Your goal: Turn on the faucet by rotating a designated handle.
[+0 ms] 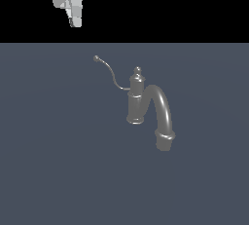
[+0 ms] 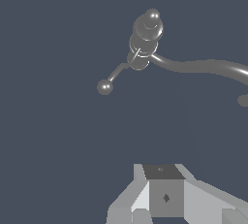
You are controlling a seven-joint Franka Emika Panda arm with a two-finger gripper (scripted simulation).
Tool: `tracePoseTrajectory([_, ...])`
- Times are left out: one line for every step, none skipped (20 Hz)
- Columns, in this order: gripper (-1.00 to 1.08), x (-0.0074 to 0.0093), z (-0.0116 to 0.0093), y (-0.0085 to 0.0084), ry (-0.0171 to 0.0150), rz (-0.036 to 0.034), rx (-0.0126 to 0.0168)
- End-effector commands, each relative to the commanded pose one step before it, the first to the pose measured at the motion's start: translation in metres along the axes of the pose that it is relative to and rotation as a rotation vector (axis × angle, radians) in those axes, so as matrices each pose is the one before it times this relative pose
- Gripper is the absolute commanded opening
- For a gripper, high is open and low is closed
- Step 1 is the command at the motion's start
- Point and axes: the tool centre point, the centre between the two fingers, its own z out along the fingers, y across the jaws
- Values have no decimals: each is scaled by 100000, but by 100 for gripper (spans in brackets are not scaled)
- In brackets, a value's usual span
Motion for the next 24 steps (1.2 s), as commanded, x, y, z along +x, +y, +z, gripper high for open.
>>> tracePoseTrajectory([-100, 711, 923, -1045, -27, 5562, 20])
tracePoseTrajectory([-100, 283, 363, -409, -5, 2170, -22])
tracePoseTrajectory([-100, 284, 363, -410, -2, 2175, -24])
tracePoseTrajectory([-100, 287, 364, -411, 1, 2182, -27])
tracePoseTrajectory([-100, 289, 365, -412, 4, 2191, -30])
tracePoseTrajectory([-100, 293, 367, -413, 8, 2204, -32])
tracePoseTrajectory([-100, 295, 369, -416, 11, 2217, -35])
tracePoseTrajectory([-100, 299, 372, -418, 14, 2235, -38])
tracePoseTrajectory([-100, 303, 375, -422, 17, 2254, -41])
tracePoseTrajectory([-100, 308, 378, -426, 21, 2278, -43])
tracePoseTrajectory([-100, 313, 382, -430, 25, 2304, -46])
tracePoseTrajectory([-100, 313, 379, -428, 27, 2294, -48])
tracePoseTrajectory([-100, 303, 364, -413, 28, 2213, -47])
tracePoseTrajectory([-100, 293, 349, -397, 28, 2129, -47])
tracePoseTrajectory([-100, 282, 334, -381, 29, 2042, -46])
tracePoseTrajectory([-100, 271, 319, -364, 30, 1950, -45])
tracePoseTrajectory([-100, 257, 303, -346, 31, 1853, -44])
tracePoseTrajectory([-100, 246, 286, -330, 28, 1767, -41])
tracePoseTrajectory([-100, 236, 269, -313, 23, 1677, -38])
tracePoseTrajectory([-100, 224, 250, -295, 19, 1579, -35])
tracePoseTrajectory([-100, 212, 233, -278, 15, 1490, -33])
tracePoseTrajectory([-100, 198, 217, -260, 13, 1389, -30])
tracePoseTrajectory([-100, 182, 199, -239, 13, 1277, -28])
tracePoseTrajectory([-100, 165, 179, -216, 12, 1153, -25])
